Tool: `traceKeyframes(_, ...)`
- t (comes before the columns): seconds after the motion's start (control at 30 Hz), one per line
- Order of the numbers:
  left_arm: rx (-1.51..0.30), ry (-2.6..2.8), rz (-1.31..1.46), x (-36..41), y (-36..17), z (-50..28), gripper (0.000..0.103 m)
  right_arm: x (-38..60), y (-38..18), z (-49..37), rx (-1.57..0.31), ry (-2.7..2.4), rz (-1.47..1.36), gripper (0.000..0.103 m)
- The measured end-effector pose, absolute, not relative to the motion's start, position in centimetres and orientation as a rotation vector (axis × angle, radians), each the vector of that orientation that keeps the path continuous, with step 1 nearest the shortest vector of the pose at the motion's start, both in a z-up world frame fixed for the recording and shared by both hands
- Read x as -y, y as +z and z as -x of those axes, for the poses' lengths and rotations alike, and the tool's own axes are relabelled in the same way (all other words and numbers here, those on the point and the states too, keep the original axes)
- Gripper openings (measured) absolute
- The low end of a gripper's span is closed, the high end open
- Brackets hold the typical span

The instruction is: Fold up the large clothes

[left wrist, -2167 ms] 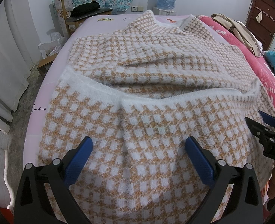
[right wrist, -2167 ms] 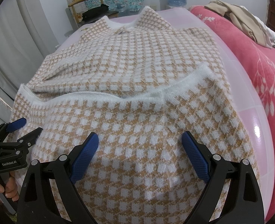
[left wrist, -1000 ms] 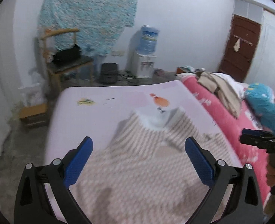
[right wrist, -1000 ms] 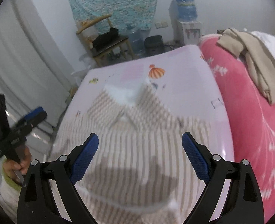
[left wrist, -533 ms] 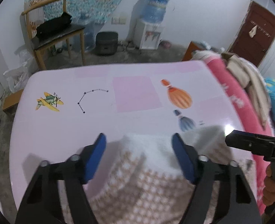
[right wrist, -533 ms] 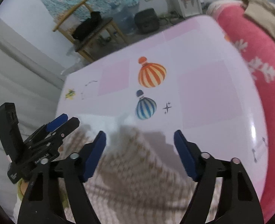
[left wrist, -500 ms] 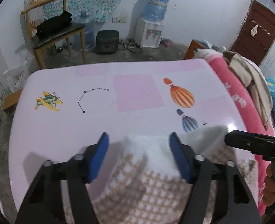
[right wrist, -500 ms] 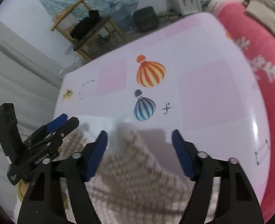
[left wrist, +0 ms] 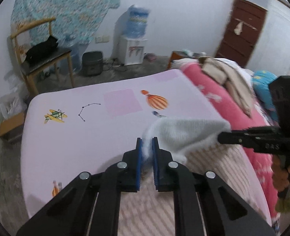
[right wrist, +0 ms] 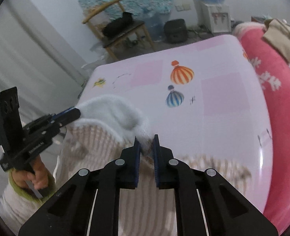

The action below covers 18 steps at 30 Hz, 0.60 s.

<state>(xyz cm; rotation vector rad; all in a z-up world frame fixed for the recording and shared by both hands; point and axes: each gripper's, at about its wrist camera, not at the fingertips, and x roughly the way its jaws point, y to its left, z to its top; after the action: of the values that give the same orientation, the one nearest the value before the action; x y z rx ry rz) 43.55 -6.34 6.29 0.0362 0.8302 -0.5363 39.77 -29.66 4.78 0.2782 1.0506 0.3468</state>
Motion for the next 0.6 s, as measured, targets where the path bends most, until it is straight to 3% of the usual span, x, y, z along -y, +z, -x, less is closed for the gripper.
traceKeyframes(0.17,-0.805,-0.591,-0.108,4.9,6.3,-36.8,0.008,28.3,4.2,-33.5,-1.044,0.373,-0.179,0.016)
traceKeyframes(0.37,-0.839,-0.592,-0.213,4.0,3.0,-31.6,0.008,28.2,7.5,-28.5,-0.910,0.443,-0.120,0.034)
traceKeyframes(0.53,-0.855,-0.576,-0.178,4.0,1.5,-30.8,0.009,27.3,7.5,-31.6,-0.904,0.546,-0.275,0.033)
traceKeyframes(0.6,-0.864,-0.569,-0.155,3.6,1.4,-30.8,0.011,25.9,4.9,-33.4,-0.984,0.550,-0.290,0.022)
